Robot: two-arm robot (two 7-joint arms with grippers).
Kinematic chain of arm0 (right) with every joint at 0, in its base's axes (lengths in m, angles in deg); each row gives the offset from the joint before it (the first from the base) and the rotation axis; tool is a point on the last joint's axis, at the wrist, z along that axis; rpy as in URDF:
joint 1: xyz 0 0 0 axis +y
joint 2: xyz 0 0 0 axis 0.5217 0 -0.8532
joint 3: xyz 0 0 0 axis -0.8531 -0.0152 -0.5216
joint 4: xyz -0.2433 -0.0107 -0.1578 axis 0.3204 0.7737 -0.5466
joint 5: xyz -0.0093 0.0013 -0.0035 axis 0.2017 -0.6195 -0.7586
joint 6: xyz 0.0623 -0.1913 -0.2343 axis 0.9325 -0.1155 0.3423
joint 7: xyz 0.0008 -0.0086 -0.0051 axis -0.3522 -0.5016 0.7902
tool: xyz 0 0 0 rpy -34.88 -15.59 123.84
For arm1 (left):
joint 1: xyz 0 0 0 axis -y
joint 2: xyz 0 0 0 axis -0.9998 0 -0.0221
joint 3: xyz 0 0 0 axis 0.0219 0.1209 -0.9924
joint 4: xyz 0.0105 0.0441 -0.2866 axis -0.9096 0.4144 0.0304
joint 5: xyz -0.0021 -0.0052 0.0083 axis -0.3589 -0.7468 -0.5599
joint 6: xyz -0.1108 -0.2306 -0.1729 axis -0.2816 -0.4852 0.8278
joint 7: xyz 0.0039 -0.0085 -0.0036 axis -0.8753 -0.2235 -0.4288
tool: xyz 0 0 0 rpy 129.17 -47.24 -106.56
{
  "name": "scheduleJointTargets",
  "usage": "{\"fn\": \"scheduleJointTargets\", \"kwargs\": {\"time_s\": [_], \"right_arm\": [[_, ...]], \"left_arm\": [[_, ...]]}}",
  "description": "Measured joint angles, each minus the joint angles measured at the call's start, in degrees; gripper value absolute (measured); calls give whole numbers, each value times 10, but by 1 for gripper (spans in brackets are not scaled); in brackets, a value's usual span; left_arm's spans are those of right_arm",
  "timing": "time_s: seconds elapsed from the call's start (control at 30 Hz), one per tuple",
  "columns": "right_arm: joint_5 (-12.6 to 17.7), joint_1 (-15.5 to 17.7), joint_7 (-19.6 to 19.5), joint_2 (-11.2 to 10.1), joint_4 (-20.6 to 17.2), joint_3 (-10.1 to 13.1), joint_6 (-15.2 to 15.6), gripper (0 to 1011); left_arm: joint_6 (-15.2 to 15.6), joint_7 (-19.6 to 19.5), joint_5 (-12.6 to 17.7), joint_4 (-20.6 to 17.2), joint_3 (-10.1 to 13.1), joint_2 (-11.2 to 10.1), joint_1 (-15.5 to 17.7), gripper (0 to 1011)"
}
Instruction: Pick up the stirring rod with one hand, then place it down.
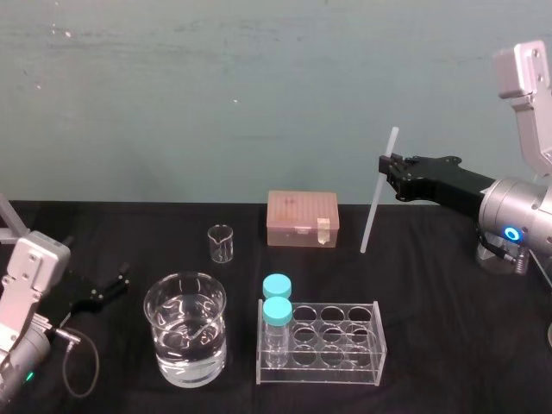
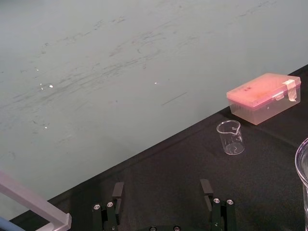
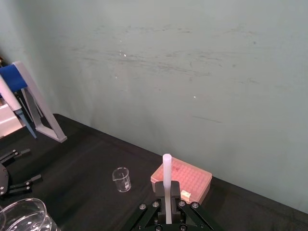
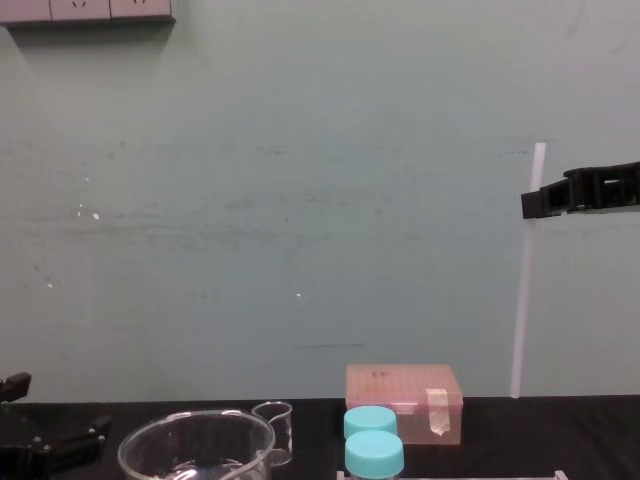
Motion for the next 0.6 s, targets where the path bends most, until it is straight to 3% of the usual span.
{"fn": "scheduleJointTargets", "kwargs": {"time_s": [0.6], "right_arm": [[0, -1, 1, -1, 0, -1, -1, 61]], "left_arm": [[0, 0, 0, 0, 0, 0, 0, 1005]]}}
